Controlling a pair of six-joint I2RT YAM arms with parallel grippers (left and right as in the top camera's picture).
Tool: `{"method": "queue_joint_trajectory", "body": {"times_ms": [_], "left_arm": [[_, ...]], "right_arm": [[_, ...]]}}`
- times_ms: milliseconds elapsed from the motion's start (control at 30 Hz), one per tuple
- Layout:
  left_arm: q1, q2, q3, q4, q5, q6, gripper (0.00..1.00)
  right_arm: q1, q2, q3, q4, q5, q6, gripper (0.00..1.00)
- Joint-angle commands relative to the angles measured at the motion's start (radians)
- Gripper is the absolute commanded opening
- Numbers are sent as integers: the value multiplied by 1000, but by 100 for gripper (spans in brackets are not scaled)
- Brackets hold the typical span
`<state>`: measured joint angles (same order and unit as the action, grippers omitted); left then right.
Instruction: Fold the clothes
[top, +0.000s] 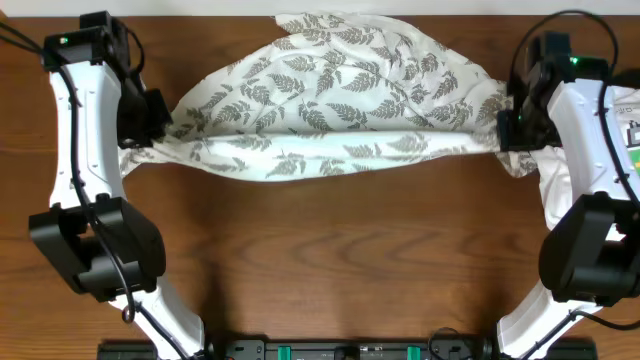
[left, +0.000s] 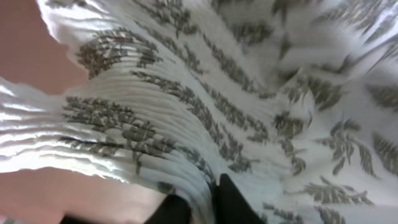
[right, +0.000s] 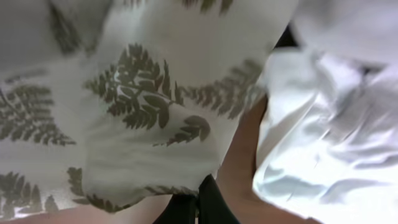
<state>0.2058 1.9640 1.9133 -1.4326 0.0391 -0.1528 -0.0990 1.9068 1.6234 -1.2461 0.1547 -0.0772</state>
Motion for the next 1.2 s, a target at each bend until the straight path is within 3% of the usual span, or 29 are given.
{"method": "queue_joint_trajectory", "body": {"times_ms": [0, 233, 433, 600, 700, 967, 1167], "left_arm": [[7, 5, 2, -43, -33, 3, 25], [7, 5, 2, -167, -33, 3, 27], [7, 5, 2, -170, -33, 3, 26], [7, 5, 2, -139, -28, -1, 25], [6, 5, 2, -121, 10, 0, 6], [5, 5, -88, -66, 81, 21, 6], [5, 5, -304, 144, 80, 21, 6]], "right_arm": [[-8, 2, -35, -19, 24, -6, 1], [-8, 2, -59, -144, -30, -6, 11], [-8, 2, -68, -216, -43, -5, 18], [-8, 2, -68, -233, -43, 14, 18], [-8, 2, -68, -221, -44, 21, 17], [-6, 2, -68, -207, -51, 21, 15], [-6, 2, -68, -197, -58, 21, 9]]}}
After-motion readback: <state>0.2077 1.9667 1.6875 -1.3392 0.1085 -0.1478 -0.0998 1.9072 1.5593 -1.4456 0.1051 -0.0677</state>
